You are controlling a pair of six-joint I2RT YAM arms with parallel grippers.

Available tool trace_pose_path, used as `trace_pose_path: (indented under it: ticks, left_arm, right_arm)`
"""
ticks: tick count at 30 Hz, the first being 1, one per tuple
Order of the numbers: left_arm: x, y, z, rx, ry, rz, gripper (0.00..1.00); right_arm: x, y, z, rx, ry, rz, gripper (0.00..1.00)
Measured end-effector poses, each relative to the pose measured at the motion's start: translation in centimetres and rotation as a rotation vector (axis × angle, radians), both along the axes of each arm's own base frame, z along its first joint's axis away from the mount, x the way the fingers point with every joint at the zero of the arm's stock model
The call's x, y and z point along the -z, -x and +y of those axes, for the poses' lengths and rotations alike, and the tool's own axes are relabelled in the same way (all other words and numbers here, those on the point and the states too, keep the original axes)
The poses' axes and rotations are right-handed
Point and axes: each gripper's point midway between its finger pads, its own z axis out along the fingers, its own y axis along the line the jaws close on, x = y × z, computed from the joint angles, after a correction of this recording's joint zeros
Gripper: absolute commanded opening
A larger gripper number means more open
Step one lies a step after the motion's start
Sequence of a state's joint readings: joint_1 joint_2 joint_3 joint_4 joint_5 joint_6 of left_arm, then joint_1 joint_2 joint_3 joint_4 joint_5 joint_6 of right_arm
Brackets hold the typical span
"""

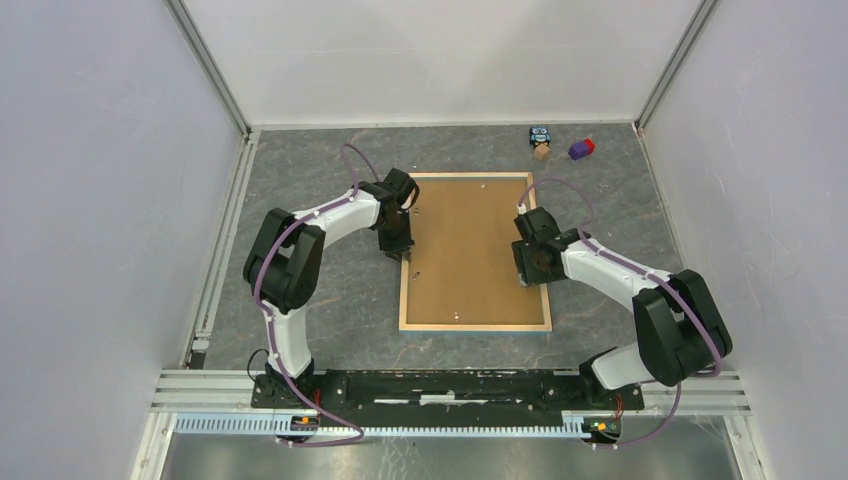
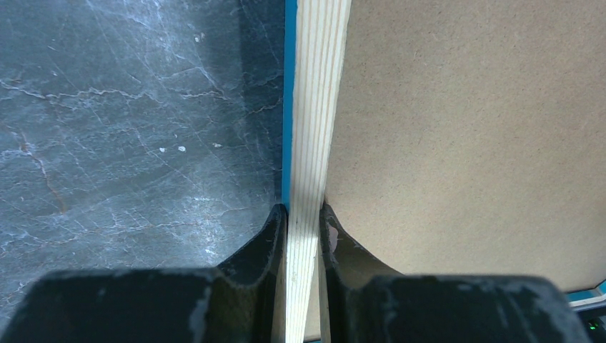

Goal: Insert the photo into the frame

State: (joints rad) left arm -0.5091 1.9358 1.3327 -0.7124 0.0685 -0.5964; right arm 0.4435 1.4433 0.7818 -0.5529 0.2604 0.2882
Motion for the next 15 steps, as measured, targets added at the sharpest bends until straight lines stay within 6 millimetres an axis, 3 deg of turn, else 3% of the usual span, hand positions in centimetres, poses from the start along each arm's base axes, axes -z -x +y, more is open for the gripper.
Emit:
trace_pose_path:
  ticks: [15]
  left_arm:
    - [0.00, 0.00, 0.00, 0.000, 0.000, 0.000, 0.02]
  right_arm:
    - [0.12, 0.06, 0.19, 0.003, -0.014, -0.023, 0.45]
